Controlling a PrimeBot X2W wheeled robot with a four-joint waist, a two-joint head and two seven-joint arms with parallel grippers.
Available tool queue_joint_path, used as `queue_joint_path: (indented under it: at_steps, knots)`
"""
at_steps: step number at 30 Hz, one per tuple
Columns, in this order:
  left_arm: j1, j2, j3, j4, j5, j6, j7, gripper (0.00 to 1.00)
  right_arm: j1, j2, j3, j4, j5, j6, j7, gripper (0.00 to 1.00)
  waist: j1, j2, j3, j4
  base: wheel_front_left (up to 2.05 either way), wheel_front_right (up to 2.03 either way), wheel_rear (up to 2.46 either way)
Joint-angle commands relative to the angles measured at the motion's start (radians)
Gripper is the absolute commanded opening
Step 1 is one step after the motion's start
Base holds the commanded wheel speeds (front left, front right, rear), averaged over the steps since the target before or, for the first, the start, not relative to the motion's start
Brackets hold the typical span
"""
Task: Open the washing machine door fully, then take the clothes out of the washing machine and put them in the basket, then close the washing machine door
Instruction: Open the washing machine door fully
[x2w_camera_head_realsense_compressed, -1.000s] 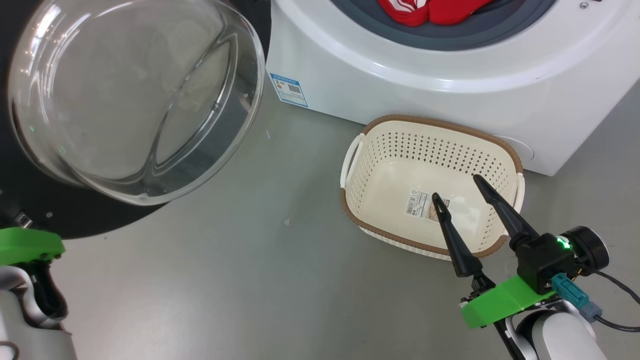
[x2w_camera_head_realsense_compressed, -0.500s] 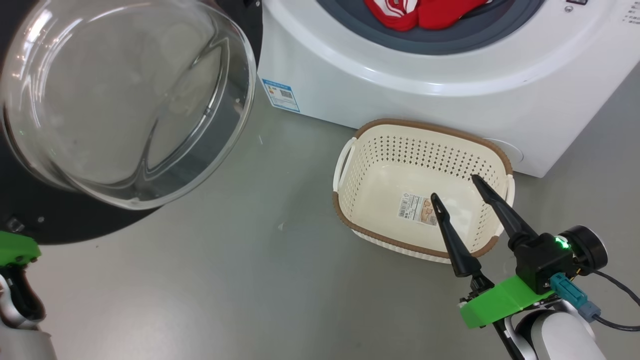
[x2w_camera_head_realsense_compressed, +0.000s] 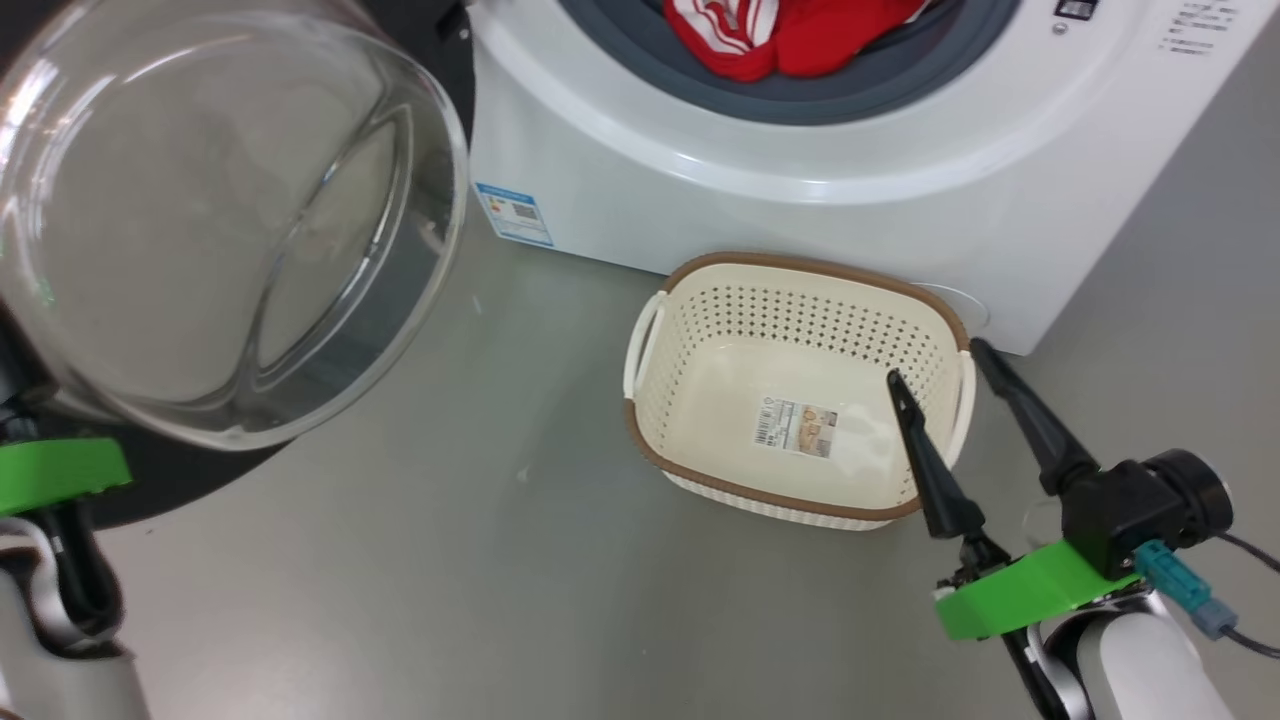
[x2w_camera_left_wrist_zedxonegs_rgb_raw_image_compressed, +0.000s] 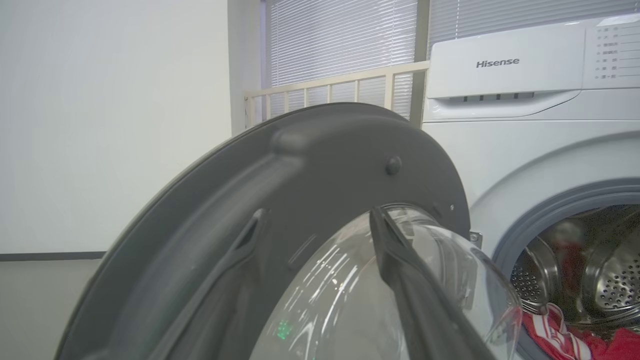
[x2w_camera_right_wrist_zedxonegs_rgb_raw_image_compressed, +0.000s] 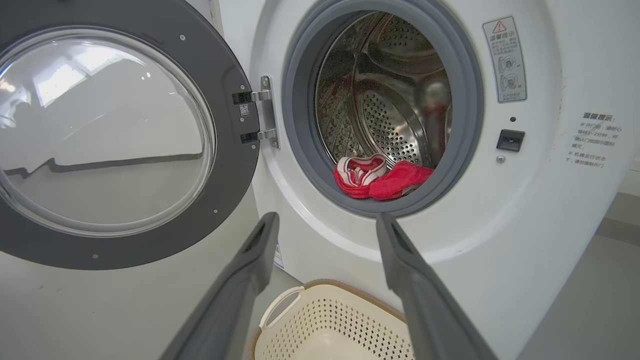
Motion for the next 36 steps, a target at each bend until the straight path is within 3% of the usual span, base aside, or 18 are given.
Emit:
queue_joint_path:
  at_steps: [1, 11, 17, 36]
  knots:
    - [0.024, 0.034, -0.029, -0.081, -0.047, -0.015, -0.004, 1.0, -0.045, 0.006, 0.006, -0.022, 0.009, 0.005, -0.019, 1.0, 0.0, -0.0001, 0.005, -0.041, 0.0, 0.0, 0.0]
    - [0.128, 0.034, -0.319, -0.231, -0.196, -0.006, 0.009, 1.0, -0.089, 0.006, -0.058, -0.005, 0.021, 0.005, -0.059, 1.0, 0.0, -0.0001, 0.028, -0.164, 0.0, 0.0, 0.0]
    - [0.159, 0.034, -0.423, -0.29, -0.234, 0.006, 0.035, 1.0, -0.112, 0.006, -0.091, 0.012, 0.033, 0.005, -0.079, 1.0, 0.0, -0.0001, 0.038, -0.243, 0.0, 0.0, 0.0]
    - [0.248, 0.042, -0.479, -0.266, -0.248, 0.022, 0.056, 1.0, -0.086, 0.006, -0.117, 0.016, 0.076, 0.005, -0.09, 1.0, 0.0, -0.0001, -0.025, -0.387, 0.0, 0.0, 0.0]
